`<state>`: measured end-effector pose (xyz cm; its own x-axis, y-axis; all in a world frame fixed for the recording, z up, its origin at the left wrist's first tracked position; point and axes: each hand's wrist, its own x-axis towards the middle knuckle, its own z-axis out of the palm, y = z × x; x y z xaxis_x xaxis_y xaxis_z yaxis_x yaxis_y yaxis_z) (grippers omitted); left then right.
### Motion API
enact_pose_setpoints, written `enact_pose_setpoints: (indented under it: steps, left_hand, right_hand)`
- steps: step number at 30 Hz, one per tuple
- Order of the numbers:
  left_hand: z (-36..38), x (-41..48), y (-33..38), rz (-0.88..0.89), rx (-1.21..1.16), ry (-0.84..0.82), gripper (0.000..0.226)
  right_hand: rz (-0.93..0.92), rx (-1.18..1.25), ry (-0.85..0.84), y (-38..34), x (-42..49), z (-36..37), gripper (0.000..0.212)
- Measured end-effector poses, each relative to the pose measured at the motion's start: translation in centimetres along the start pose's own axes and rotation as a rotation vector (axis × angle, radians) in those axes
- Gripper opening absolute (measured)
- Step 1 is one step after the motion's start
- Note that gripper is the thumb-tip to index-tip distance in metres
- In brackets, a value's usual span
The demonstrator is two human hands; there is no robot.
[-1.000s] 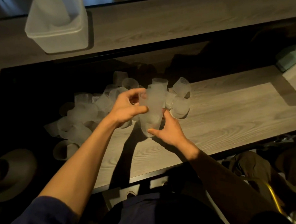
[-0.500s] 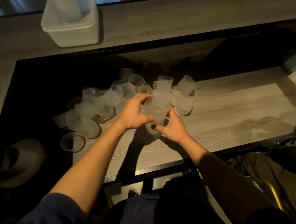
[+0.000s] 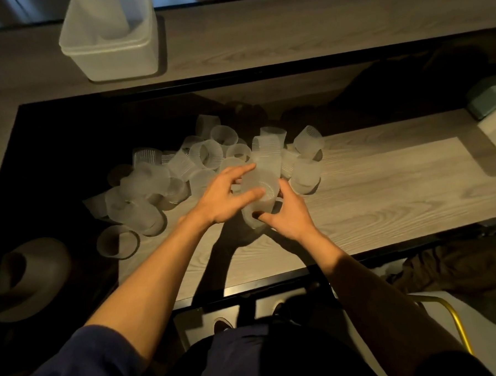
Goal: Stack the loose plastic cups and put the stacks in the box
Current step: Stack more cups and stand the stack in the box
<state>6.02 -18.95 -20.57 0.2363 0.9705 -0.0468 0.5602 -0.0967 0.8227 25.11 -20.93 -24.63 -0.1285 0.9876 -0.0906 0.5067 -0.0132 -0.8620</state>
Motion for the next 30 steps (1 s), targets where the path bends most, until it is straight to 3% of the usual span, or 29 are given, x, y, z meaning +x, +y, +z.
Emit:
enact_pose_setpoints:
  steps: [2, 5, 10, 17, 21, 30]
  left_hand:
    - [0.0, 0.6, -0.3, -0.048, -0.044, 0.140, 0.055]
    - [0.1, 1.6, -1.2, -0.148, 0.151, 0.330, 0.050]
    - [0.3, 3.2, -2.6, -0.314, 0.359, 0.369, 0.056]
    - [1.3, 4.6, -1.7, -0.387, 0.746, 0.232, 0.065]
    - [1.6, 4.7, -0.8, -0.410, 0.683, 0.225, 0.060]
    - [0.1, 4.3, -0.1, -0.497, 0.133, 0.295, 0.066]
  right_hand:
    - [0.008, -0.003, 0.005, 0.1, 0.0, -0.2, 0.084]
    - [0.030, 0.015, 0.028, 0.2, -0.1, -0.6, 0.086]
    - [0.044, -0.006, 0.020, 0.3, -0.3, -1.0, 0.084]
    - [0.048, -0.030, 0.000, 0.6, -0.1, -1.3, 0.085]
    - [0.045, -0.036, -0.008, 0.8, -0.1, -1.3, 0.087]
    - [0.061, -0.017, 0.002, 0.6, -0.4, -1.1, 0.086]
